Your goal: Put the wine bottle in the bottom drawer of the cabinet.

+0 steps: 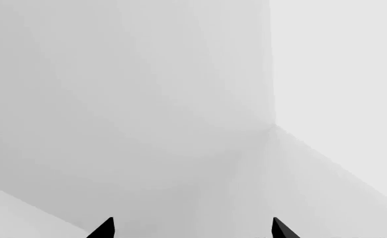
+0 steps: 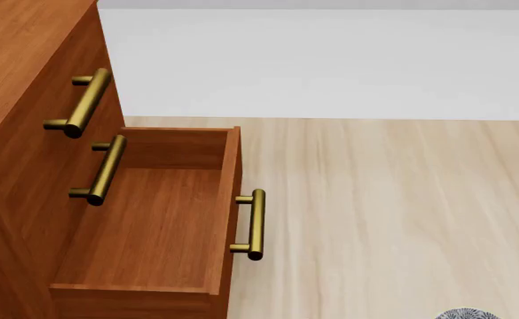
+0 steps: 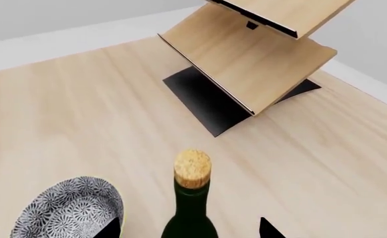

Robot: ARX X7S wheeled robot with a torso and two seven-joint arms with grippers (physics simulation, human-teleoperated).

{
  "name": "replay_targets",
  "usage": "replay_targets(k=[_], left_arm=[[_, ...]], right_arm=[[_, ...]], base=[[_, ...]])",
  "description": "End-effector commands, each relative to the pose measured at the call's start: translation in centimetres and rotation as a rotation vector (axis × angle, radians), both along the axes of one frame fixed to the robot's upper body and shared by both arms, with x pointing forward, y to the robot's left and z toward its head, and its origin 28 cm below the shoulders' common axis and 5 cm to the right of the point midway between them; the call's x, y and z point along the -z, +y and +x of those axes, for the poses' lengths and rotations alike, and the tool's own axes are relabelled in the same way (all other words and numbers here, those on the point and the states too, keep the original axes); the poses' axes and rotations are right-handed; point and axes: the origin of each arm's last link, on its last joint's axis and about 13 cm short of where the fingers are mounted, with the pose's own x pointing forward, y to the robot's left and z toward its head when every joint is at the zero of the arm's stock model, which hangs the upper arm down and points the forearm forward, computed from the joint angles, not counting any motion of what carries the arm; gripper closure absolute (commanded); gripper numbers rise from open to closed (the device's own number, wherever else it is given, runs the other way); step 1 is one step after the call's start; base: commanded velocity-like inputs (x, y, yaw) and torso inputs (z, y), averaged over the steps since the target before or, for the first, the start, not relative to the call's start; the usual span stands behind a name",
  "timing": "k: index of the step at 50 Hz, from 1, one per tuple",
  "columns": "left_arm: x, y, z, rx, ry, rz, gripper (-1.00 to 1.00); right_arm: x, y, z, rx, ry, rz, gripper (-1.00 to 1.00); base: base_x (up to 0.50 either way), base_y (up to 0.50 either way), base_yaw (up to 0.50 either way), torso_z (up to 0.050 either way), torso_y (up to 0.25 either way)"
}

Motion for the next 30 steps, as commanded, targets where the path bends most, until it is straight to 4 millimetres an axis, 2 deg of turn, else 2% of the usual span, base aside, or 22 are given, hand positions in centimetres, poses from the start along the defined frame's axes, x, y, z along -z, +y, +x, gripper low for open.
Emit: replay_targets(k=[1,15,30], left_arm=[[-0.1,0.0,-0.1,0.001,0.0,0.001,-1.0],[-0.1,0.0,-0.1,0.003,-0.001,0.002,-1.0],[-0.1,0.0,-0.1,0.003,0.0,0.002,-1.0]], right_arm=[[0.1,-0.4,0.6,0.001,0.01,-0.001,-1.0],[0.7,-0.9,2.0,0.001,0.025,0.022,-1.0],[1.4,-1.4,2.1,0.016,0.048,0.031,-1.0]], base=[[0.0,0.0,0.0,0.0,0.0],[0.0,0.0,0.0,0.0,0.0],[0.0,0.0,0.0,0.0,0.0]])
